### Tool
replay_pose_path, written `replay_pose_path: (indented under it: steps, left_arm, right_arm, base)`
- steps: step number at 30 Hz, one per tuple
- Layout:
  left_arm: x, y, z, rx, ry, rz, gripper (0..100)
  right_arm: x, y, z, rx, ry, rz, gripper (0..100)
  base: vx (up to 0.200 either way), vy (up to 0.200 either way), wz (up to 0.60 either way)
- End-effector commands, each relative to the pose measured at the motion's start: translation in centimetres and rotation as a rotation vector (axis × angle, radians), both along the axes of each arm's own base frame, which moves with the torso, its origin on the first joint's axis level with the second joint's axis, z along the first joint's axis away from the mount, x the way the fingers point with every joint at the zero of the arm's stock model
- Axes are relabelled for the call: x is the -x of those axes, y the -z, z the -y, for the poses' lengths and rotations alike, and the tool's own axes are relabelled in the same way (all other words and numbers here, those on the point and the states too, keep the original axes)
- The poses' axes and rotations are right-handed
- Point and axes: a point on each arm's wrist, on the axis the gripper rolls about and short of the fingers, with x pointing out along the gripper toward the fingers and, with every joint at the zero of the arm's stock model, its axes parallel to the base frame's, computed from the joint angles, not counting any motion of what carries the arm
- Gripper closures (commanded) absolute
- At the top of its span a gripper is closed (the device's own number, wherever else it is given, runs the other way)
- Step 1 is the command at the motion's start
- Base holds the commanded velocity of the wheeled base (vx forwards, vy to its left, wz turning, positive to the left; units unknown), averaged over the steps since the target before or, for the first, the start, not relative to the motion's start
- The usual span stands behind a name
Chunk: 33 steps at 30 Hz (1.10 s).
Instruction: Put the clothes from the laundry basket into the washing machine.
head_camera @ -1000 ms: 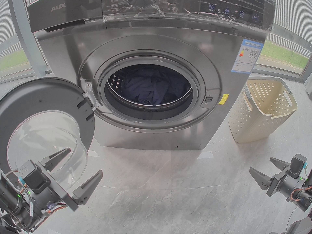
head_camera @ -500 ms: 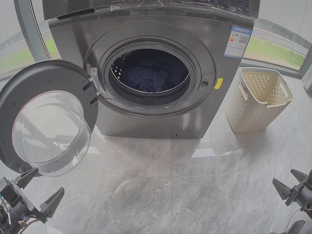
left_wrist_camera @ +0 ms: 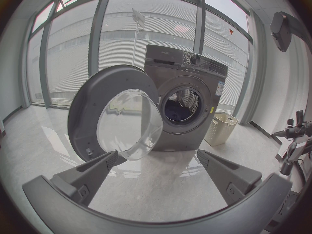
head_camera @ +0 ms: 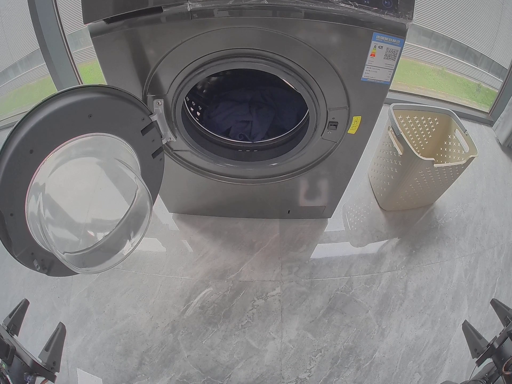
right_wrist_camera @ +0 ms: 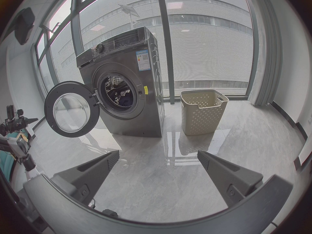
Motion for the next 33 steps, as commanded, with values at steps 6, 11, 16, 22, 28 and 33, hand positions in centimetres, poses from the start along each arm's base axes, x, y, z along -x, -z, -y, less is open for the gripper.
replay_pose_path:
  steps: [6, 11, 16, 22, 28, 33]
  left_arm:
    - [1.2, 2.4, -0.1, -0.083, -0.109, -0.052, 0]
    - [1.3, 2.4, -0.2, -0.093, -0.209, -0.051, 0]
    - [1.3, 2.4, -0.2, -0.104, -0.226, -0.052, 0]
    - [1.9, 2.7, 0.1, -0.088, -0.256, 0.009, 0]
    - [2.0, 2.8, 0.2, -0.057, -0.204, 0.009, 0]
    - [2.0, 3.3, 0.2, -0.048, -0.189, -0.045, 0]
  right_arm:
    - [2.1, 2.0, -0.1, 0.073, 0.110, 0.124, 0]
    - [2.1, 2.0, 0.0, 0.051, 0.142, 0.120, 0]
    - [2.2, 2.0, -0.1, 0.068, 0.078, 0.127, 0]
    - [2.2, 2.0, -0.1, 0.071, 0.081, 0.128, 0]
    - [2.2, 2.0, -0.1, 0.068, 0.084, 0.128, 0]
    - [2.2, 2.0, -0.1, 0.065, 0.083, 0.128, 0]
  base:
    - [0.000, 0.000, 0.00]
    - [0.000, 0.000, 0.00]
    - [0.000, 0.000, 0.00]
    - [0.000, 0.000, 0.00]
    - [0.000, 0.000, 0.00]
    - [0.000, 0.080, 0.00]
